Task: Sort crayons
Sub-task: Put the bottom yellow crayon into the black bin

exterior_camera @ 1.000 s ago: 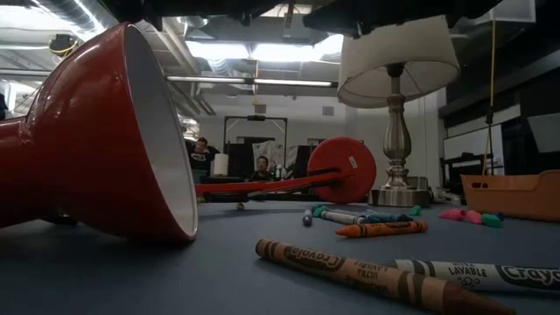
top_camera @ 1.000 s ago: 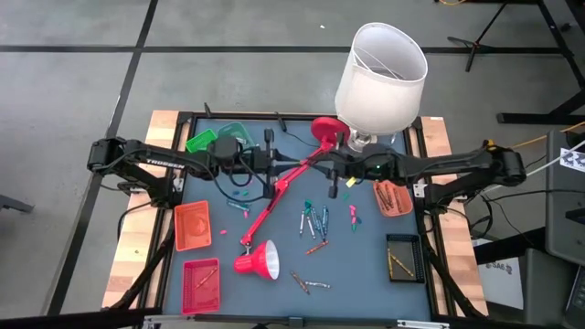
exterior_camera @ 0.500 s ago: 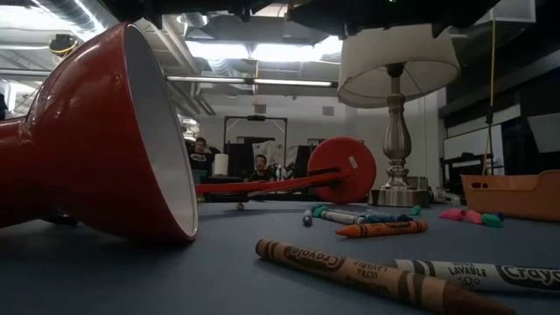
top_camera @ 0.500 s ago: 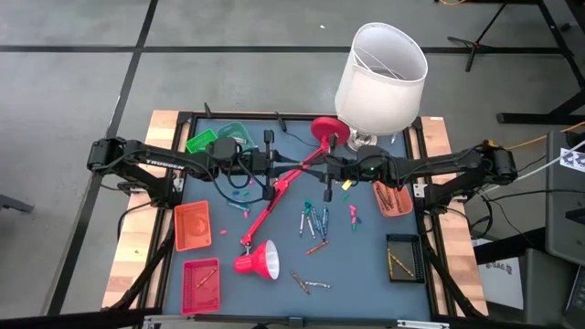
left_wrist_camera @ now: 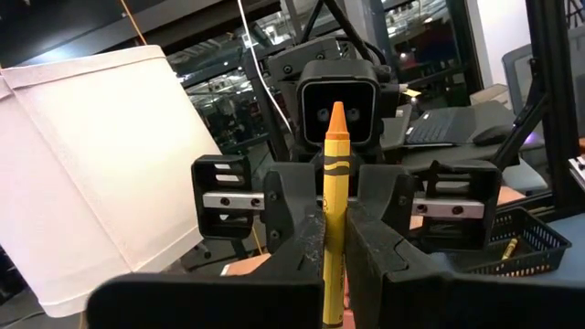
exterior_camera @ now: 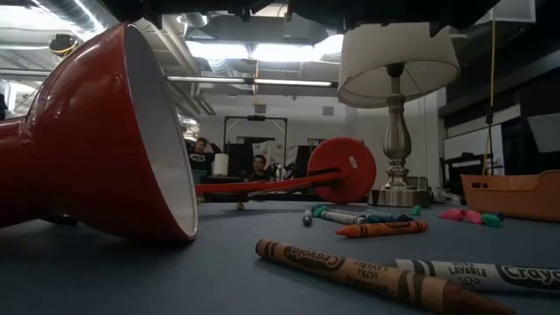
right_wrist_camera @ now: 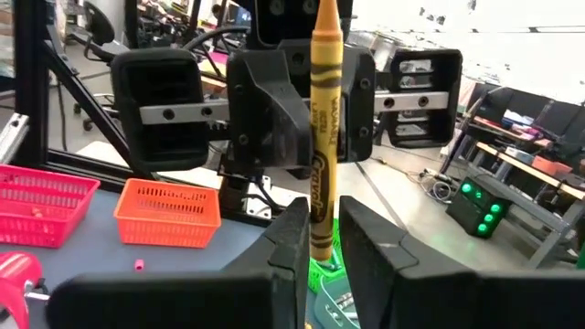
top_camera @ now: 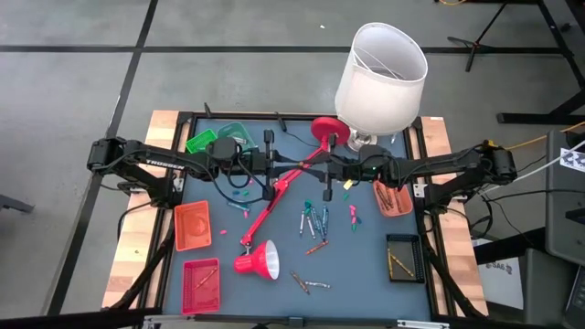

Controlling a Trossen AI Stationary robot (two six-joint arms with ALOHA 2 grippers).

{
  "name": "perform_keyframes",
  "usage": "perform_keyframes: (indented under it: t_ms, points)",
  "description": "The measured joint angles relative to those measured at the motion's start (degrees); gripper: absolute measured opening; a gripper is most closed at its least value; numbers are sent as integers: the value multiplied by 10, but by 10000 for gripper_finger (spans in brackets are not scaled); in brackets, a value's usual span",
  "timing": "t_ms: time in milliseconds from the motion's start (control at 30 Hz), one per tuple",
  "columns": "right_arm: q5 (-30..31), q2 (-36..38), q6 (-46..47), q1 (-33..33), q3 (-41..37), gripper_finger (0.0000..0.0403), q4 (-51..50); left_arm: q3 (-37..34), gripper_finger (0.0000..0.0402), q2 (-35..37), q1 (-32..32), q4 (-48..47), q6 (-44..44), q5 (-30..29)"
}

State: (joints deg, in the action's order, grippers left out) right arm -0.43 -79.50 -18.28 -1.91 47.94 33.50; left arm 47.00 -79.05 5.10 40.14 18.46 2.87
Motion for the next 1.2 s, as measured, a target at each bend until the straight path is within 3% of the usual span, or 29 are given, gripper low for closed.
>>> perform_keyframes:
  t_ms: [100,900,1200]
  points:
    - [-27,0,0,0,0,63,0,0,8,0,0,0,-1,1]
    - [-38,-21,0,0,0,61,25,0,8,0,0,-9,-1,1]
    - [-36,-21,0,0,0,9,30,0,8,0,0,-6,-1,2]
